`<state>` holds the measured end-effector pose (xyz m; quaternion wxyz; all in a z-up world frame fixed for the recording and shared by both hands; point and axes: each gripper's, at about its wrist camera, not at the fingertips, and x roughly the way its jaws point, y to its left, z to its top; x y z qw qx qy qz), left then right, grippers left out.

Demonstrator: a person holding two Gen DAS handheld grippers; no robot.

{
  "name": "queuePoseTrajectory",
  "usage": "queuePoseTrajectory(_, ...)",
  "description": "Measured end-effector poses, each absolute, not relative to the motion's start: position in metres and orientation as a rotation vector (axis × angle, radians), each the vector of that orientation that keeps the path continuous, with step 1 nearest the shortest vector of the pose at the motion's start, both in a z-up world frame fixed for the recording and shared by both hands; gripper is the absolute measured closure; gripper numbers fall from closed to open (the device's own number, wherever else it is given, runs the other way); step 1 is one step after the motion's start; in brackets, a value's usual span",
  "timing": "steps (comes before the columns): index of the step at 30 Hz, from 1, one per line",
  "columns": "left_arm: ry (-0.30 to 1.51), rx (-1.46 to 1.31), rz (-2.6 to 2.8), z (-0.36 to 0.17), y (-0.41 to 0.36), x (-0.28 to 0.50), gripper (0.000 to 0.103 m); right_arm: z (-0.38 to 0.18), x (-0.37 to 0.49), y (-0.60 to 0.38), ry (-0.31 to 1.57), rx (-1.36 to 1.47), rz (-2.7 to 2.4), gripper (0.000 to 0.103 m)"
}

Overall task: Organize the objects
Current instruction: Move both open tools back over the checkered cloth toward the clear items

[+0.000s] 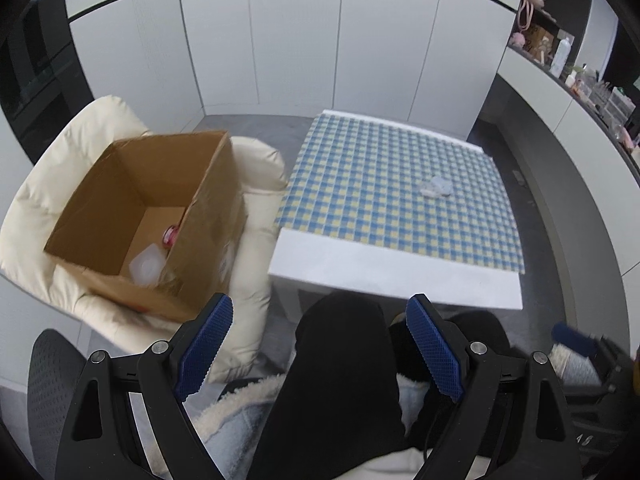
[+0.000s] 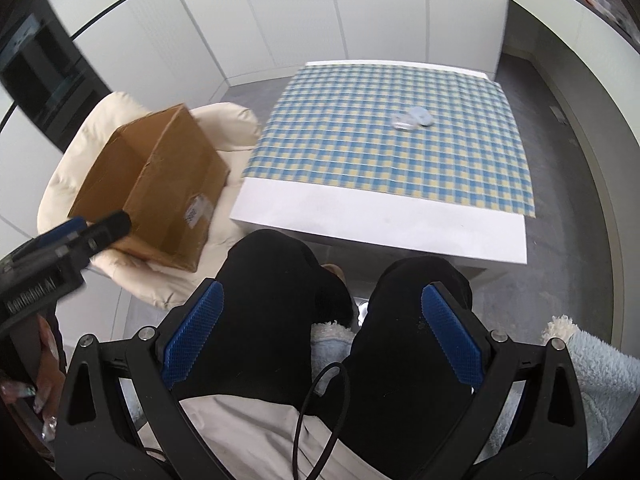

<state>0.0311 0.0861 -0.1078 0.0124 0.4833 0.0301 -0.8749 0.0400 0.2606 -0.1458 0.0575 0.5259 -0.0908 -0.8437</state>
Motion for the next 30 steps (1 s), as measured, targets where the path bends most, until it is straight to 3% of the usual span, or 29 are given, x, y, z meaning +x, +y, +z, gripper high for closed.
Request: queuePoseTrajectory(30, 0.035, 1.644, -2.828, -0.141, 0.15, -0.051, 0.014, -0.176, 0.016, 0.35, -0.449, 1.76, -2.692, 0.002)
